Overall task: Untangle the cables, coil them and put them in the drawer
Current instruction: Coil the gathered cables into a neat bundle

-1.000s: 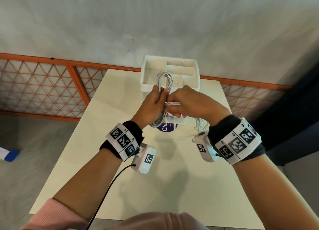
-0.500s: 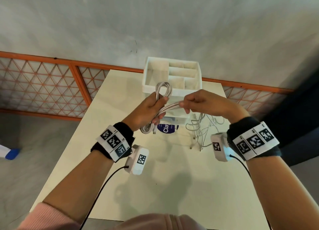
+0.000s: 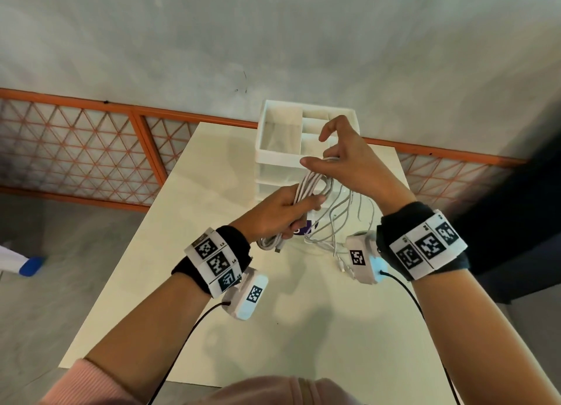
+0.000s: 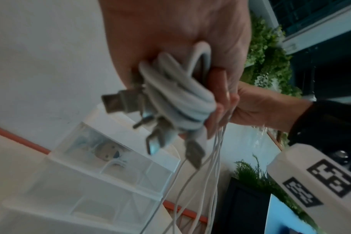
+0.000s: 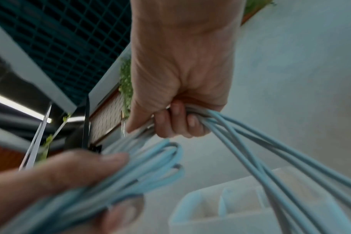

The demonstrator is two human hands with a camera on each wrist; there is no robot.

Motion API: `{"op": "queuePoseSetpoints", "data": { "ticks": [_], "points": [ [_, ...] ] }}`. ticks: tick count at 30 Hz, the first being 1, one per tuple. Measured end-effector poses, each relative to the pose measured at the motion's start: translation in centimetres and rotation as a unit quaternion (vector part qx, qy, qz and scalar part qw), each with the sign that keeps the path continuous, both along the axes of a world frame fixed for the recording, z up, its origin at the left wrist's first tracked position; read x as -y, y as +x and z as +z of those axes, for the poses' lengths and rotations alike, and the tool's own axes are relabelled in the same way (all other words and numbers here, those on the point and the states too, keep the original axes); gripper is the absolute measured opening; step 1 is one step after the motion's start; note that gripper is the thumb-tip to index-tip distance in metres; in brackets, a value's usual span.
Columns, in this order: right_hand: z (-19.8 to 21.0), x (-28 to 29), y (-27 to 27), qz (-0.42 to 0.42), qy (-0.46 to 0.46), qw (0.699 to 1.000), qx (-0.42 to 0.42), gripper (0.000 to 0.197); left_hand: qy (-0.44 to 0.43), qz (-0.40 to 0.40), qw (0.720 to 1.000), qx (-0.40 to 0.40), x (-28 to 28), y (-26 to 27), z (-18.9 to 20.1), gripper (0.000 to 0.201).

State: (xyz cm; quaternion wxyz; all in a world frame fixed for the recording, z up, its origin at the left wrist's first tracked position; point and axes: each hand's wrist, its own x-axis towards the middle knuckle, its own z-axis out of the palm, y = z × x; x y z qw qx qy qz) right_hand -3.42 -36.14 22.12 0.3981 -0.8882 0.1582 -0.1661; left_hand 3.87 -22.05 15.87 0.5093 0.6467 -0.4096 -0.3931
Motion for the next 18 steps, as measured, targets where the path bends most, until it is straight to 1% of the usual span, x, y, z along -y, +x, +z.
{"op": "queuePoseSetpoints", "data": {
  "ticks": [2, 5, 6, 7, 9, 11, 13, 16, 18],
  "points": [
    [-0.4, -0.1, 0.2, -0.022, -0.044, 0.999, -0.012, 0.042, 0.021, -0.006, 0.999, 0.024, 0.0, 0.2, -0.3, 0.032],
    [-1.3, 0.6, 0.6, -0.044, -0.081, 0.996, -0.022, 0.031, 0.015, 0.016, 1.0, 0.013, 0.0, 0.3, -0.2, 0.033],
    [-1.5, 1.1, 0.6, -0.04, -0.067, 0.997, -0.028, 0.034, 0.004, 0.025, 1.0, 0.01, 0.0, 0.5, -0.1, 0.033],
    [-1.7, 1.6, 0.5, -0.028, -0.039, 0.998, -0.033, 0.041, -0.008, 0.035, 0.999, 0.008, -0.1, 0.8, 0.0, 0.031],
    [-2.3, 2.5, -0.4, -0.002, 0.035, 0.999, -0.039, 0.053, -0.029, 0.059, 0.998, 0.004, -0.4, 1.4, 0.0, 0.03],
    [-3.1, 2.8, -1.5, 0.02, 0.097, 0.994, -0.036, 0.054, -0.044, 0.086, 0.995, 0.004, -0.7, 2.1, -0.2, 0.03],
    [-4.1, 2.6, -1.9, 0.026, 0.134, 0.99, -0.02, 0.051, -0.053, 0.098, 0.994, 0.005, -0.7, 2.4, -0.5, 0.028],
    [-4.8, 1.1, -1.1, -0.013, 0.149, 0.988, 0.026, 0.045, -0.084, 0.107, 0.99, -0.023, -0.3, 2.3, -0.9, 0.02],
    [-5.0, -0.3, -0.4, -0.054, 0.143, 0.987, 0.048, 0.046, -0.105, 0.114, 0.987, -0.039, 0.2, 2.3, -1.0, 0.018]
  ]
}}
